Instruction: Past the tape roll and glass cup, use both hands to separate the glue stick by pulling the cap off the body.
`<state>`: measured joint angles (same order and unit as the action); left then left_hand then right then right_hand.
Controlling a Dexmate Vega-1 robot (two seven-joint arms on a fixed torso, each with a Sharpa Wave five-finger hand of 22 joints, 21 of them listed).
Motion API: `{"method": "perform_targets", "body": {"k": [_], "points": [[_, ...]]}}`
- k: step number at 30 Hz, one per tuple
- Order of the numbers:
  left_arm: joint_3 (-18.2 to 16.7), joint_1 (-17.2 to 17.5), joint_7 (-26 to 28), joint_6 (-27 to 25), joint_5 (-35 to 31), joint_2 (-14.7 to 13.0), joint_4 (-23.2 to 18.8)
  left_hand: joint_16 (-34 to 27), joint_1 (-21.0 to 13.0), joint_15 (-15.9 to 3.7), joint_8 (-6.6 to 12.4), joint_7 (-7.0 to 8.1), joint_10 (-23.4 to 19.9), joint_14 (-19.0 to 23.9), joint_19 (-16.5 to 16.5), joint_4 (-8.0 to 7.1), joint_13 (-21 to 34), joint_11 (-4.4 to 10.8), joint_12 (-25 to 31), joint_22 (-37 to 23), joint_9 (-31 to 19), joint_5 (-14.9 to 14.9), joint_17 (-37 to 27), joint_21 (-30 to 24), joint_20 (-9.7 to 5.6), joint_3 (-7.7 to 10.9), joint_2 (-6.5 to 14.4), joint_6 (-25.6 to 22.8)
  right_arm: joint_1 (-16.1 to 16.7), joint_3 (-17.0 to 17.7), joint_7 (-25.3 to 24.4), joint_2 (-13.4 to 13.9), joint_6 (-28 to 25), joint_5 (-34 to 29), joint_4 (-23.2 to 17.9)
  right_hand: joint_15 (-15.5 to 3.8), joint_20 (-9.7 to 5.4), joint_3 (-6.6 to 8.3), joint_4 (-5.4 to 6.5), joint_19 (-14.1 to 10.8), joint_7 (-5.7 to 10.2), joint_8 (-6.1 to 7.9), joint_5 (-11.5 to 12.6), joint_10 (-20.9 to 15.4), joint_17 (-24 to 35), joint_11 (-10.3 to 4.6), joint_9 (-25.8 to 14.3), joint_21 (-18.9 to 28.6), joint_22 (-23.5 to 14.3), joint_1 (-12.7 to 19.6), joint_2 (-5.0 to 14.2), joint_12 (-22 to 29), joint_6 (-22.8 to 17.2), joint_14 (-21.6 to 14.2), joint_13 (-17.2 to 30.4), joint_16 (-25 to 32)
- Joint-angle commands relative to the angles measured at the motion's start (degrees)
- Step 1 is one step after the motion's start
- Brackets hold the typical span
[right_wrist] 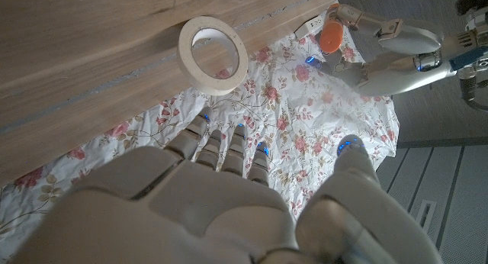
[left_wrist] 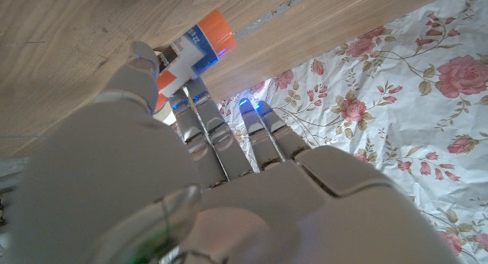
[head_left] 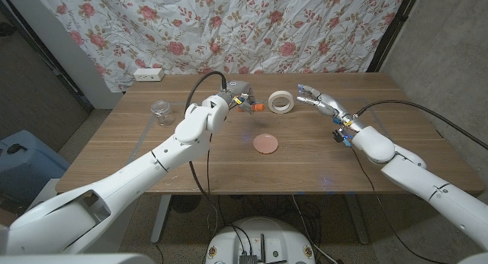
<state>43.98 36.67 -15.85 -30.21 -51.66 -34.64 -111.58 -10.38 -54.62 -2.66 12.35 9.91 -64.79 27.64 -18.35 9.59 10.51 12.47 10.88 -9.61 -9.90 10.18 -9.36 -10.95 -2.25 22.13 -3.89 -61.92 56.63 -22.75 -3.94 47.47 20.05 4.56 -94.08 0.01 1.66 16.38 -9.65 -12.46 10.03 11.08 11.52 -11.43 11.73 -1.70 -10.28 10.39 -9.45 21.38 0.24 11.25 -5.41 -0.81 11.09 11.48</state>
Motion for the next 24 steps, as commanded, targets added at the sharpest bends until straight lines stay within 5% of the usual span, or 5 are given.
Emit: {"method": "perform_targets", "body": {"k": [1, 24], "points": [[0.4, -0.3, 3.6, -1.1, 5.6, 0.5, 0.9, 0.1, -0.7, -8.18, -0.02, -0.17, -1.0, 0.5, 0.0, -0.26, 0.2, 0.42, 0.5, 0.0, -0.6, 0.4, -0.1, 0.2, -4.13, -0.07, 1.0, -0.7, 1.0, 0.7, -1.1, 2.7, -3.4, -3.6, -3.1, 0.12, 0.47, 0.29, -0.62, -0.3, 0.10, 0.51, -0.1, -0.6, 0.0, -0.07, -0.2, 0.4, -0.1, 1.4, -0.43, 0.4, -0.2, -0.1, 0.3, 0.3], [2.7, -1.6, 10.6, -2.9, 13.9, 2.9, 3.2, 0.2, -0.6, -8.27, -0.45, -0.35, -0.9, 0.4, 0.0, -0.32, 0.2, 0.40, 0.3, 0.0, -0.7, 0.4, 0.0, 0.2, -3.91, -0.41, 1.2, -0.4, 2.3, 1.2, -2.2, 6.9, -12.8, -10.9, -12.2, 1.48, 1.68, 3.65, -1.35, -1.1, -0.06, 1.70, -0.4, -2.9, -0.1, 0.21, -0.5, 0.4, -0.1, 11.3, -1.50, 0.9, -1.9, -1.3, 0.7, 0.8]]}}
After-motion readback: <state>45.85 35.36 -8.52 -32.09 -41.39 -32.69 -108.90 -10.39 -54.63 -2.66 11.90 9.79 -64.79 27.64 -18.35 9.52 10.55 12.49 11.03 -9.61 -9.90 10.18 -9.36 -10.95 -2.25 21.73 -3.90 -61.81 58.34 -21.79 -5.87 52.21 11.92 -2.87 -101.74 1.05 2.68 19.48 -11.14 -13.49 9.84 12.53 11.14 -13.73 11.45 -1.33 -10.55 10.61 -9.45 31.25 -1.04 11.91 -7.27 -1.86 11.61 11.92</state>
